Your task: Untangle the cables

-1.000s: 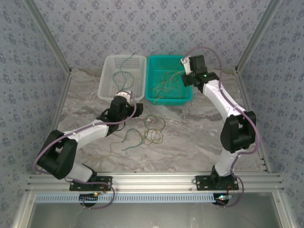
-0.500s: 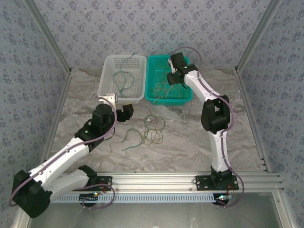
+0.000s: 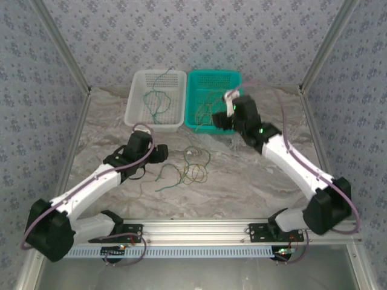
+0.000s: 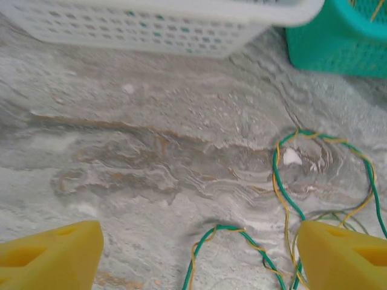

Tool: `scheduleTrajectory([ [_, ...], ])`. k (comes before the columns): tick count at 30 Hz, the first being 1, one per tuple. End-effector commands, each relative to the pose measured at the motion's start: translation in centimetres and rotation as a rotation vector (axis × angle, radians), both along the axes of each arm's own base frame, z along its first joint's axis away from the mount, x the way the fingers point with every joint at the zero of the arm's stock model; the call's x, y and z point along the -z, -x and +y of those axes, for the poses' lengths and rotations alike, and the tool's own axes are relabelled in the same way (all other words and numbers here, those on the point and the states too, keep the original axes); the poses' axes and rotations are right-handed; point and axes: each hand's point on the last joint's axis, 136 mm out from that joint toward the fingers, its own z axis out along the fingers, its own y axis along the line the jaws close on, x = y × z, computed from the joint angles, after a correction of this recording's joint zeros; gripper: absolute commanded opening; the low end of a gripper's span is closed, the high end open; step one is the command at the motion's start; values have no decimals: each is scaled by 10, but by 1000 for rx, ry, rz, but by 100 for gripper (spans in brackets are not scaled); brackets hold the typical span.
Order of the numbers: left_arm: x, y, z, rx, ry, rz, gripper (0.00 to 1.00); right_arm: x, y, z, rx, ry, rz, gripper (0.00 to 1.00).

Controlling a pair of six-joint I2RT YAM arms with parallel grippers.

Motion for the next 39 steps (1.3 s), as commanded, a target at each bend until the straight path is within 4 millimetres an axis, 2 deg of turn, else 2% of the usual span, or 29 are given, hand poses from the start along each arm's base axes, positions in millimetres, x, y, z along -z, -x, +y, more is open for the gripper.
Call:
scheduleTrajectory([
  [1, 12, 5, -19, 87, 14, 93, 78, 37, 36, 38, -136, -51, -29, 63],
  [3, 27, 9, -32, 132, 6, 140, 73, 60, 59, 45, -160, -34, -33, 57],
  [5, 38, 14, -47, 181, -3, 173, 71, 81, 73, 46, -161, -72, 10, 53],
  [8, 51, 21, -73, 256, -9, 218, 67, 114, 76, 35, -74, -119, 86, 44],
  [12, 66, 28, -97, 295, -7, 252, 59, 147, 73, 20, 24, -105, 168, 39],
  [14, 69, 29, -107, 313, 12, 254, 57, 160, 72, 23, 13, -106, 229, 38],
  [17, 75, 31, -118, 345, 19, 247, 54, 170, 70, 25, 10, -79, 267, 38],
  [19, 82, 31, -120, 349, 11, 256, 42, 171, 67, 23, 30, -72, 265, 38],
  [22, 92, 29, -117, 336, -15, 268, 34, 166, 63, 24, 37, -83, 241, 40],
  [23, 91, 28, -117, 333, -22, 268, 22, 164, 61, 24, 38, -80, 234, 40],
  [25, 84, 25, -117, 333, -21, 252, 10, 160, 58, 24, 49, -70, 225, 40],
  [28, 65, 22, -117, 336, -10, 200, 6, 156, 55, 22, 60, -60, 209, 41],
  [30, 48, 20, -114, 332, -10, 161, 0, 152, 53, 19, 78, -56, 191, 41],
  [39, -21, 25, -101, 343, 53, -17, 0, 129, 54, 3, 128, -96, 83, 41],
])
